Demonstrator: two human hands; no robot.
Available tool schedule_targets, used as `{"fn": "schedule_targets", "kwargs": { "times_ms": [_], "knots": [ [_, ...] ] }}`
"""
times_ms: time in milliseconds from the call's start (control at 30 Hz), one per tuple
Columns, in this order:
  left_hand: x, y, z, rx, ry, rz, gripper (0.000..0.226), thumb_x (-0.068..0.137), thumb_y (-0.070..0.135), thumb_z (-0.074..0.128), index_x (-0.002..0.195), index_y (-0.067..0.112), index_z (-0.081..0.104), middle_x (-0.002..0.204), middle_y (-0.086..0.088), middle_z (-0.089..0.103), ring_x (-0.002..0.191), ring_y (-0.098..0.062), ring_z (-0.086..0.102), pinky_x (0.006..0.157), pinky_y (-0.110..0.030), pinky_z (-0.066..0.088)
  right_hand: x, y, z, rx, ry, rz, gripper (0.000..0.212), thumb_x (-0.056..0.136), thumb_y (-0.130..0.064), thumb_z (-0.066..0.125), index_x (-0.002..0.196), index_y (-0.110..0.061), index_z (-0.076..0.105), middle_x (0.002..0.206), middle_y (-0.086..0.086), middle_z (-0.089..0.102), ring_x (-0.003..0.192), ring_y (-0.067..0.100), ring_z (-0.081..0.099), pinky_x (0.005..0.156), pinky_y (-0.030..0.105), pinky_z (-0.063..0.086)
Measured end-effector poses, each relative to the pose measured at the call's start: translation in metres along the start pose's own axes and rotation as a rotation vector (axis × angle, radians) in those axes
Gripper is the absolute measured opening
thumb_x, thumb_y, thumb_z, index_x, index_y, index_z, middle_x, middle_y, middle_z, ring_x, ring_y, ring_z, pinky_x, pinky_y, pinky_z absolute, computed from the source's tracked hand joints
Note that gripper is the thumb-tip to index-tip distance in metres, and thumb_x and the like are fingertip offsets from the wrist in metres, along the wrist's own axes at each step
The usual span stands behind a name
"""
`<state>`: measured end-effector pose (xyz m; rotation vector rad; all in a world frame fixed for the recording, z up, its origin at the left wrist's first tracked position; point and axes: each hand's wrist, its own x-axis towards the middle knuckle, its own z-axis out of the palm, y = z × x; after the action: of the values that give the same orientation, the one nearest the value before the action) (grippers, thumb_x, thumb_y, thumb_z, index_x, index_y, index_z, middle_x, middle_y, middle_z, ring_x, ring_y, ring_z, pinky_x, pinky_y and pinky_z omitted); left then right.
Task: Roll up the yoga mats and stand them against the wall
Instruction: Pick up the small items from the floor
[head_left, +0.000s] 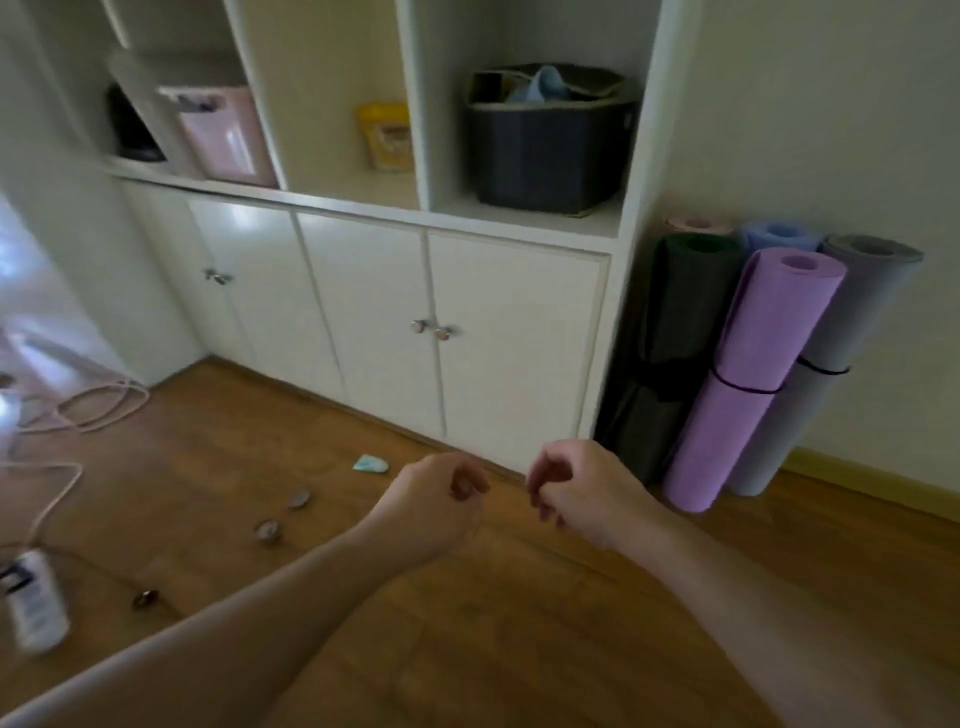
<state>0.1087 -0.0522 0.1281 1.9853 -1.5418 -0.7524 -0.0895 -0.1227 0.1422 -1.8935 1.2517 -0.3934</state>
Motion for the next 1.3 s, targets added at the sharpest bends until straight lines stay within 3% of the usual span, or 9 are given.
{"fn": "schedule_targets", "kwargs": {
  "times_ms": [100, 200, 433, 600, 733, 900, 1133, 1233, 1300],
  "knots": [
    [-0.057, -0.046, -0.044, 0.063, -0.063, -0.059, 0.013, 0.097, 0.028, 0.071, 0.110, 0.032, 0.070, 0.099, 0.011, 0.070, 0.088, -0.008, 0.070, 0.069, -0.021, 0.060, -0.042, -0.057, 0.061, -0.129, -0.141, -0.055, 0.026, 0.094, -0.009, 0.063, 0.086, -0.032, 0.072, 0.083, -0.007, 0.075, 0.076, 0.009, 0.073, 0.064, 0.025, 0.061],
    [-0.093, -0.085, -0.087, 0.116, -0.048, -0.081, 0.012, 0.095, 0.031, 0.071, 0.107, 0.031, 0.070, 0.096, 0.013, 0.068, 0.088, -0.006, 0.067, 0.067, -0.020, 0.054, -0.067, -0.102, 0.113, -0.232, -0.237, -0.092, 0.024, 0.093, -0.013, 0.062, 0.085, -0.034, 0.072, 0.084, -0.009, 0.075, 0.079, 0.010, 0.073, 0.066, 0.031, 0.065],
    [-0.128, -0.177, -0.154, 0.010, 0.067, -0.170, 0.014, 0.093, 0.028, 0.073, 0.107, 0.026, 0.070, 0.099, 0.009, 0.069, 0.084, -0.007, 0.070, 0.070, -0.024, 0.061, -0.058, -0.163, 0.190, -0.307, -0.275, -0.127, 0.028, 0.095, -0.007, 0.061, 0.088, -0.031, 0.073, 0.086, -0.007, 0.076, 0.079, 0.010, 0.075, 0.070, 0.036, 0.067],
    [-0.105, -0.234, -0.162, -0.026, 0.138, -0.237, 0.018, 0.093, 0.029, 0.074, 0.110, 0.027, 0.068, 0.103, 0.009, 0.066, 0.088, -0.006, 0.065, 0.064, -0.016, 0.050, -0.018, -0.168, 0.224, -0.306, -0.308, -0.115, 0.029, 0.095, -0.005, 0.059, 0.090, -0.030, 0.073, 0.087, -0.005, 0.076, 0.081, 0.010, 0.075, 0.068, 0.031, 0.066],
    [-0.061, -0.276, -0.155, -0.068, 0.194, -0.277, 0.023, 0.094, 0.030, 0.071, 0.116, 0.028, 0.066, 0.103, 0.013, 0.065, 0.087, -0.004, 0.064, 0.061, -0.014, 0.047, 0.049, -0.155, 0.256, -0.324, -0.358, -0.095, 0.029, 0.093, -0.003, 0.058, 0.092, -0.028, 0.073, 0.091, -0.004, 0.076, 0.086, 0.012, 0.074, 0.071, 0.033, 0.066],
    [0.028, -0.346, -0.130, -0.073, 0.244, -0.343, 0.028, 0.093, 0.047, 0.073, 0.112, 0.031, 0.061, 0.104, 0.013, 0.064, 0.088, -0.007, 0.067, 0.071, -0.028, 0.061, 0.191, -0.112, 0.335, -0.340, -0.392, -0.071, 0.027, 0.094, -0.008, 0.061, 0.111, -0.028, 0.064, 0.107, -0.004, 0.067, 0.097, 0.015, 0.067, 0.081, 0.037, 0.064],
    [0.152, -0.479, -0.080, 0.018, 0.307, -0.454, 0.035, 0.092, 0.031, 0.069, 0.125, 0.029, 0.056, 0.113, 0.013, 0.057, 0.097, -0.006, 0.058, 0.076, -0.030, 0.057, 0.353, -0.038, 0.450, -0.432, -0.453, -0.017, 0.036, 0.095, -0.007, 0.060, 0.126, -0.025, 0.053, 0.112, -0.002, 0.062, 0.096, 0.017, 0.064, 0.083, 0.039, 0.062],
    [0.171, -0.518, -0.068, 0.017, 0.298, -0.497, 0.045, 0.090, 0.035, 0.071, 0.132, 0.030, 0.054, 0.121, 0.014, 0.054, 0.102, -0.005, 0.056, 0.076, -0.025, 0.050, 0.389, -0.020, 0.481, -0.454, -0.473, -0.022, 0.051, 0.094, -0.008, 0.064, 0.140, -0.021, 0.048, 0.132, 0.002, 0.058, 0.114, 0.023, 0.061, 0.094, 0.043, 0.060],
    [0.181, -0.540, -0.064, 0.023, 0.291, -0.511, 0.058, 0.088, 0.039, 0.074, 0.140, 0.032, 0.051, 0.130, 0.015, 0.050, 0.114, -0.008, 0.054, 0.087, -0.029, 0.053, 0.414, -0.017, 0.501, -0.468, -0.488, -0.055, 0.066, 0.096, -0.011, 0.065, 0.156, -0.021, 0.038, 0.150, 0.002, 0.047, 0.126, 0.026, 0.058, 0.099, 0.045, 0.058]
  ]
}}
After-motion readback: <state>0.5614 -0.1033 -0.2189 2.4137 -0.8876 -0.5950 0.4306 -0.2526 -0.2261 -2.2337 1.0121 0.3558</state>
